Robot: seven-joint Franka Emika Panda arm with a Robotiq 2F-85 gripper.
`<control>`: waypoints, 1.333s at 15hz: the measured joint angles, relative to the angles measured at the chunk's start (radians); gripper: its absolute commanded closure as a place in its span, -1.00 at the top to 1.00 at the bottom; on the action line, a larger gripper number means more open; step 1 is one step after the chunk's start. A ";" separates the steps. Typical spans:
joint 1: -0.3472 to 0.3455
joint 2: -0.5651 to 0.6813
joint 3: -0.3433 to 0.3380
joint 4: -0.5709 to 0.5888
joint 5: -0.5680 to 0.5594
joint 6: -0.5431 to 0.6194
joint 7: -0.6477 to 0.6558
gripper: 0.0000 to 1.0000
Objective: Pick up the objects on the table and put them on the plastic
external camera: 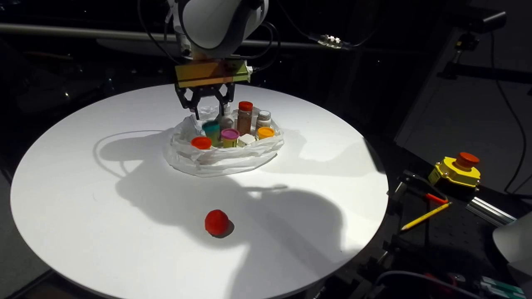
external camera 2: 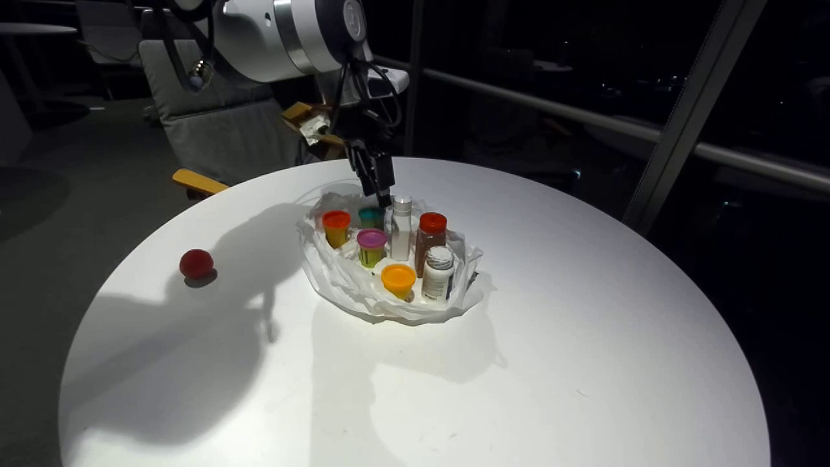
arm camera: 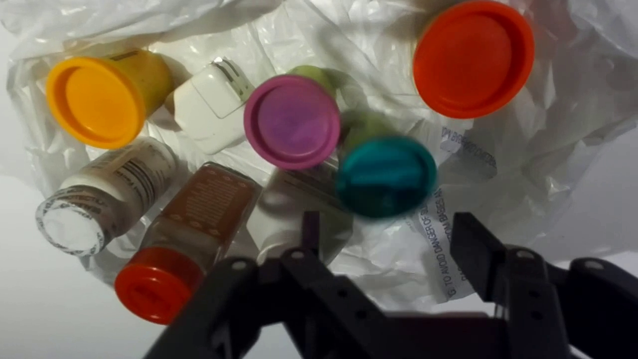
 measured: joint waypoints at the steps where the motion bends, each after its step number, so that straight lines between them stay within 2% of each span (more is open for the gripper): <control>1: -0.008 0.000 0.008 0.000 0.002 0.013 -0.004 1.00; 7: -0.014 -0.012 0.033 0.000 0.003 0.055 -0.014 1.00; 11: 0.024 -0.064 0.037 -0.004 0.003 -0.049 0.001 1.00; 15: 0.049 -0.134 0.112 -0.053 0.017 -0.139 0.003 1.00; 20: 0.077 -0.137 0.163 -0.158 0.021 -0.122 0.011 1.00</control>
